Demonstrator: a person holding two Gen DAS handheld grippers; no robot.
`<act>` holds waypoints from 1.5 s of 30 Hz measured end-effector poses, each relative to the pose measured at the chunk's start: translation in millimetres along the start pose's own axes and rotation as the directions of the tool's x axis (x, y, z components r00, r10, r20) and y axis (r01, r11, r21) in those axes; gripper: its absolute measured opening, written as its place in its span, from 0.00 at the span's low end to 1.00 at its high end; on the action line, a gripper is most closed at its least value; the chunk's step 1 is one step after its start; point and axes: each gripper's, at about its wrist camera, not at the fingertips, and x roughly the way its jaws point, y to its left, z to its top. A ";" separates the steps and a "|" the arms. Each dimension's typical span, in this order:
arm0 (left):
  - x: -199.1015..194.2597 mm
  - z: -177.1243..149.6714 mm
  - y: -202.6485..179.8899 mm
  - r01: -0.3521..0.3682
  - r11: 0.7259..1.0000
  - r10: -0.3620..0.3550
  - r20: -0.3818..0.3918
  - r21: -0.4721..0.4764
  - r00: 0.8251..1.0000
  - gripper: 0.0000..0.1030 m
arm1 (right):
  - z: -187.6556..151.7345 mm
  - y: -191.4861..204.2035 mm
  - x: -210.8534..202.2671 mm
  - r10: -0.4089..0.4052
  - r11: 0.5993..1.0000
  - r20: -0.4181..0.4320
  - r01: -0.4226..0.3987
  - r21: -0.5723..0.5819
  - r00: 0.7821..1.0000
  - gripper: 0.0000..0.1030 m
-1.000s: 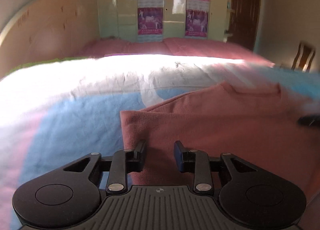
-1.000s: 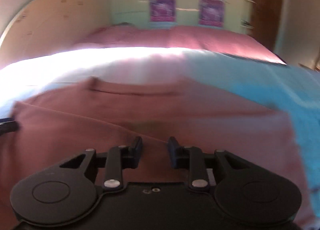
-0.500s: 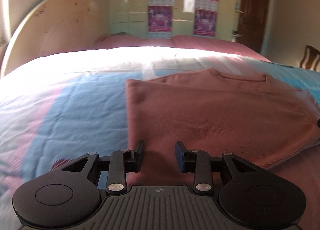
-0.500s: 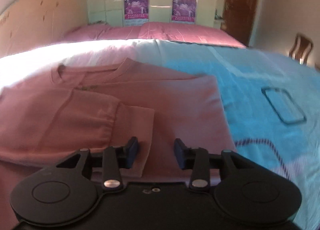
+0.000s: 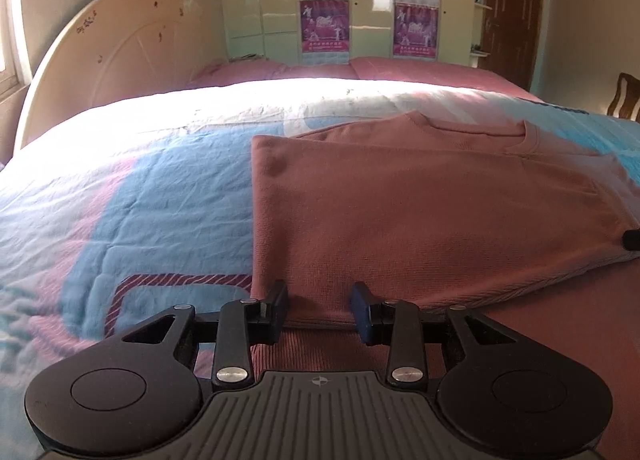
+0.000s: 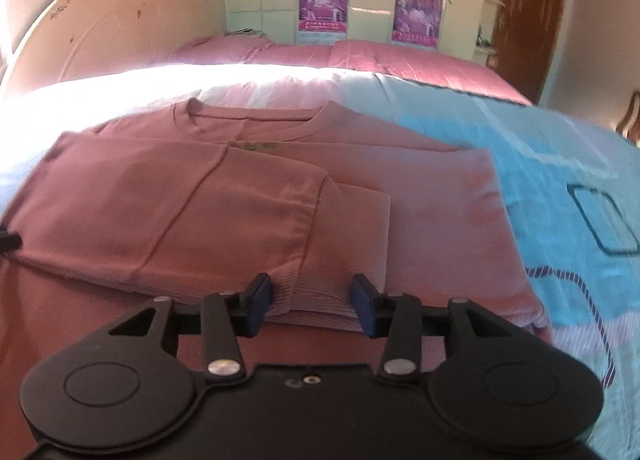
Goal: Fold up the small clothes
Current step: 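Grasp the sweatshirt hem with both tools and lift it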
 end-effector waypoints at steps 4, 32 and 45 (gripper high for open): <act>-14.9 -4.4 -13.4 -0.052 0.998 0.052 -0.001 0.032 0.999 0.81 | -12.9 -29.3 -33.6 0.029 0.995 0.032 -0.032 0.092 0.999 0.41; -185.5 -159.5 22.6 0.069 0.974 -0.090 -0.086 -0.217 0.992 0.67 | -181.5 -190.8 -193.2 0.180 0.884 -0.012 -0.156 0.440 0.984 0.50; -185.7 -203.7 53.1 0.342 0.766 -0.401 0.011 -0.544 0.916 0.41 | -233.3 -190.4 -191.3 0.467 0.680 0.041 -0.387 0.623 0.884 0.34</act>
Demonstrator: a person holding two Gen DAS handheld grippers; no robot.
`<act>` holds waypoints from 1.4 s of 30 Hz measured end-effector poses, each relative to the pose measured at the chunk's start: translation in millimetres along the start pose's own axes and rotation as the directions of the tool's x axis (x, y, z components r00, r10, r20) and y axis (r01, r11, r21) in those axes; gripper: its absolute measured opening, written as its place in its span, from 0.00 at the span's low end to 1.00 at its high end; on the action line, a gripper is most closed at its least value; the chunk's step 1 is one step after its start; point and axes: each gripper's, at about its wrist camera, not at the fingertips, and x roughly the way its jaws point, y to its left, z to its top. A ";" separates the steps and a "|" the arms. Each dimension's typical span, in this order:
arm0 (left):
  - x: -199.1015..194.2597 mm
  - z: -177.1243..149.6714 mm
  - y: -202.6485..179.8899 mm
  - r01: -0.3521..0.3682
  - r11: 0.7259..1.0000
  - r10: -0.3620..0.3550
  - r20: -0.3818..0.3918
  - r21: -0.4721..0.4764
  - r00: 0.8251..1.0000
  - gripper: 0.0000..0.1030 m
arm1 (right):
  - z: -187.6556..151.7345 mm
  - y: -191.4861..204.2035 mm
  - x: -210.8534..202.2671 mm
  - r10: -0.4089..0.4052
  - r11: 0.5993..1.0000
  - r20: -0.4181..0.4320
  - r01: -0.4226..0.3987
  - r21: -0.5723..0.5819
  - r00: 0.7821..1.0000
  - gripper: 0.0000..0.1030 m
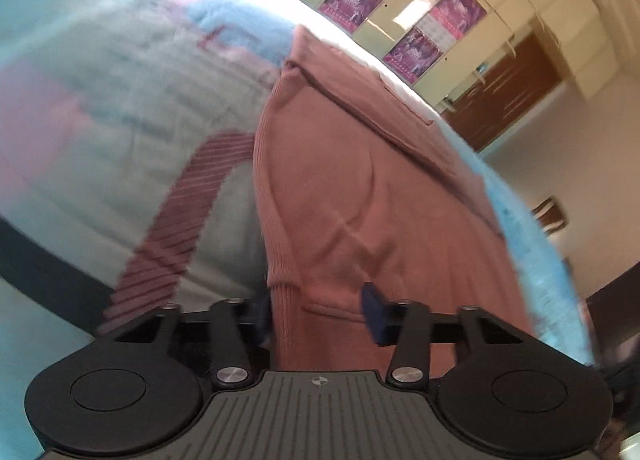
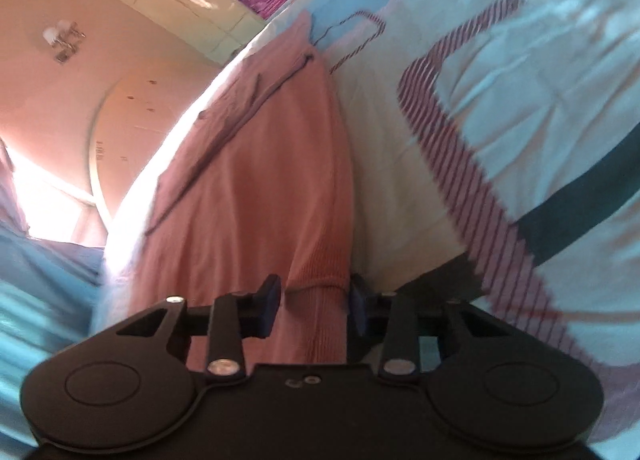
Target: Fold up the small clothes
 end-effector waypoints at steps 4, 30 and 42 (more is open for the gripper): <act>2.8 -8.2 1.7 0.032 0.999 -0.032 0.000 -0.024 0.999 0.35 | -0.3 3.0 5.6 0.038 0.999 -0.032 -0.038 -0.006 0.999 0.24; 51.6 131.7 -49.5 0.182 0.983 -0.174 0.263 -0.006 0.949 0.04 | 127.4 77.1 19.2 0.085 0.990 0.238 -0.056 -0.126 0.967 0.14; 245.5 294.1 -65.1 0.061 0.998 -0.064 0.101 0.028 0.993 0.04 | 289.8 71.4 192.8 -0.043 0.999 0.163 0.042 0.009 0.986 0.14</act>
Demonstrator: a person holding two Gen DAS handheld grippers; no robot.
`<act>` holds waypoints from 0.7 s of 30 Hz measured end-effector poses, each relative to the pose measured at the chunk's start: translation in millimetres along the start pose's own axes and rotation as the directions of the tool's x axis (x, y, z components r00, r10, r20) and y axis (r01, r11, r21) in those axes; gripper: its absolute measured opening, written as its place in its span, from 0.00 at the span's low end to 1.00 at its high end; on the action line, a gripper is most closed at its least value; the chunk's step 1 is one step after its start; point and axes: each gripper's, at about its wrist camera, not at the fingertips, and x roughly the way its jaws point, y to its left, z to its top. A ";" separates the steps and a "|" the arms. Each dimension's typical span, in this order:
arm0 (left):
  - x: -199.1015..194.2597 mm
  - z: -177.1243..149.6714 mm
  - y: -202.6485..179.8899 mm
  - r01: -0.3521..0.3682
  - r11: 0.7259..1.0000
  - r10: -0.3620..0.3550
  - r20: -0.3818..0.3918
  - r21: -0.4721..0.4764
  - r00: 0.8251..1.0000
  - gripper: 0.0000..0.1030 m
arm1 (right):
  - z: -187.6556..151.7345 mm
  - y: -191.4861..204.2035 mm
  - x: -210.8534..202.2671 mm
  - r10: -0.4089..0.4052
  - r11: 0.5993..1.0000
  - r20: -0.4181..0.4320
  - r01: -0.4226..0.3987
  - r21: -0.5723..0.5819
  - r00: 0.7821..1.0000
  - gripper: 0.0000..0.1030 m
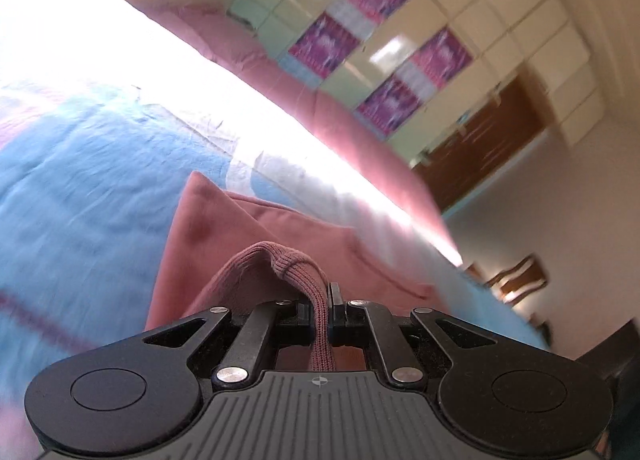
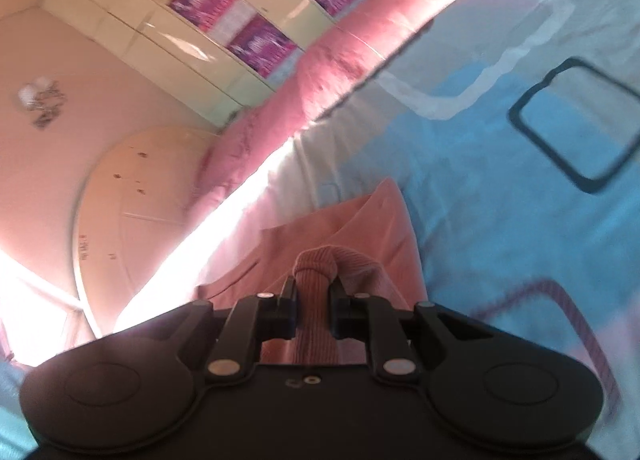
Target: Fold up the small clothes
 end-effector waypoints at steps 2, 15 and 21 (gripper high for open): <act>18.4 1.3 4.7 -0.001 1.000 0.001 -0.013 0.023 1.000 0.04 | 8.4 -7.1 30.1 -0.014 1.000 -0.022 0.015 0.017 1.000 0.16; 19.3 24.1 -4.1 -0.099 0.933 0.089 0.045 0.347 0.995 0.69 | 15.2 20.2 55.1 -0.131 0.906 0.052 0.141 -0.400 0.990 0.47; 47.3 24.1 -22.7 -0.120 0.828 0.176 -0.051 0.548 0.983 0.64 | 3.9 45.1 85.3 -0.226 0.749 0.006 0.178 -0.638 0.974 0.42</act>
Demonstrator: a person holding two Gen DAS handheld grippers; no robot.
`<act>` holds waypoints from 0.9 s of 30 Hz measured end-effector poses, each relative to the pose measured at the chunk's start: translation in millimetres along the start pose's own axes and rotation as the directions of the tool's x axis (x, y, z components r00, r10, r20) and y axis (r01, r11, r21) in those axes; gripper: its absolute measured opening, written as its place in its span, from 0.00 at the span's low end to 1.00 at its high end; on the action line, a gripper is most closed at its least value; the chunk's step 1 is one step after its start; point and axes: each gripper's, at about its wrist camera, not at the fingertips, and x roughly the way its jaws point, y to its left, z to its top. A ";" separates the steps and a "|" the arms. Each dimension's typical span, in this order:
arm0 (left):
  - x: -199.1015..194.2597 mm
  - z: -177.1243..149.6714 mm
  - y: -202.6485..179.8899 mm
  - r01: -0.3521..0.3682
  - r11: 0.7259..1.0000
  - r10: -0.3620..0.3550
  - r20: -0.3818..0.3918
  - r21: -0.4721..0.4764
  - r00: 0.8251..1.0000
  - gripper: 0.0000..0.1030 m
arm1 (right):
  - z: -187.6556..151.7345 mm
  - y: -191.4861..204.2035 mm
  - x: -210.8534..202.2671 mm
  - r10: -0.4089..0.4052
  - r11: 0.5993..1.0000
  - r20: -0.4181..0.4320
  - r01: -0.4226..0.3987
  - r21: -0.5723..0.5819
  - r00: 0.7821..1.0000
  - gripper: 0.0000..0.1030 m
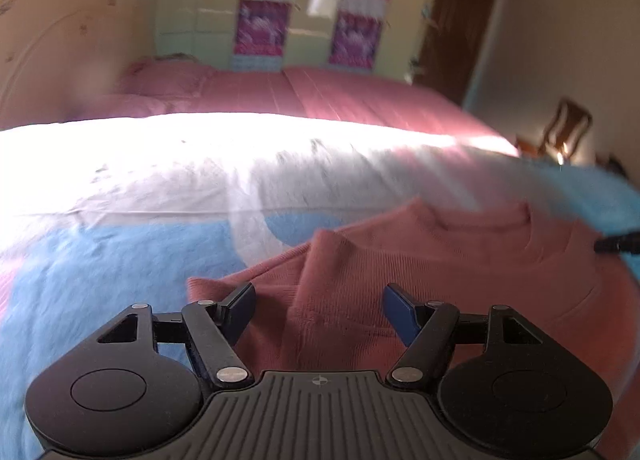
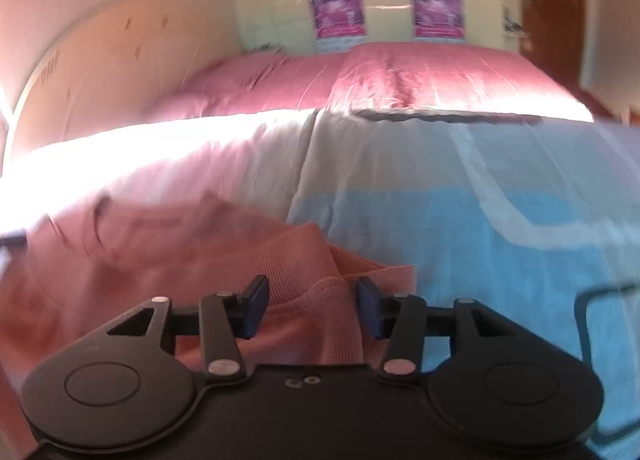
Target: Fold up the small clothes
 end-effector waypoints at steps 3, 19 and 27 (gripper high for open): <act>0.0 2.8 -12.2 0.011 0.998 -0.010 -0.020 0.059 1.000 0.10 | -2.0 9.6 8.0 -0.024 0.996 -0.024 0.022 -0.090 0.999 0.13; -30.4 12.0 -11.6 -0.140 0.988 0.147 0.109 -0.070 0.983 0.08 | -7.7 -2.3 -14.5 -0.087 0.996 0.162 0.081 0.045 0.983 0.09; -14.9 8.9 -12.4 -0.210 0.974 0.216 0.080 -0.082 0.973 0.43 | -15.2 -7.1 2.2 -0.134 0.986 0.100 0.123 0.113 0.986 0.24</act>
